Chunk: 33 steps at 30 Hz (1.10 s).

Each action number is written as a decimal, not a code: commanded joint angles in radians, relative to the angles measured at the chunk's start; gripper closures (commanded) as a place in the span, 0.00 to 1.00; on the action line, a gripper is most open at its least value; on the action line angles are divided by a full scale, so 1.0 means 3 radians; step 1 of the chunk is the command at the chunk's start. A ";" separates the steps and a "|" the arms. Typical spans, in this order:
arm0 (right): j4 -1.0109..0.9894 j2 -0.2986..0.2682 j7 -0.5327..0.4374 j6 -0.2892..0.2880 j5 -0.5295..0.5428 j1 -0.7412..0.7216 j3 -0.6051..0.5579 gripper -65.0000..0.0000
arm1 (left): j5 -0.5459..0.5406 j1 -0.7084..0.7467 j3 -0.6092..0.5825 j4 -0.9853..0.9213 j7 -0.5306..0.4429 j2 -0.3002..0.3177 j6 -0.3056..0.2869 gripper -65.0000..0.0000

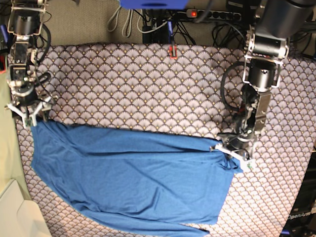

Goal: Fold the T-shirt properly
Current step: 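Drag the held edge toward the robot base with both grippers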

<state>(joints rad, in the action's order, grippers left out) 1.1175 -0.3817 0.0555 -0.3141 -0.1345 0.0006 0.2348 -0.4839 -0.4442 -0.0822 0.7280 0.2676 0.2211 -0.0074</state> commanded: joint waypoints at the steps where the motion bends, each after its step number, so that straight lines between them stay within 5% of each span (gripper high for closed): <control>1: 0.0011 -0.0070 -0.0131 0.0032 0.0001 -0.0035 0.0023 0.36 | 0.0004 -0.0077 0.0000 0.0036 -0.0005 0.0028 0.0007 1.00; 10: -0.0050 -0.0070 -0.0208 0.0032 0.0001 -0.0035 0.0033 0.37 | 0.0004 -0.0077 -0.0010 0.0036 0.0006 0.0043 -0.0003 1.00; 17: -0.0050 -0.0132 -0.0208 0.0032 0.0001 -0.0056 0.0023 0.52 | 0.0004 -0.0077 -0.0010 0.0036 0.0011 0.0048 -0.0003 1.00; 33: -0.0260 -0.0224 -0.0203 0.0032 0.0001 -0.0194 0.0018 0.53 | 0.0010 -0.0066 -0.0015 0.0041 0.0016 0.0048 -0.0008 1.00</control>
<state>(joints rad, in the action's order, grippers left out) 1.0264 -0.4259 0.0151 -0.3141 -0.1364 -0.0406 0.2344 -0.4839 -0.4442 -0.0872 0.7284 0.2684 0.2245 -0.0113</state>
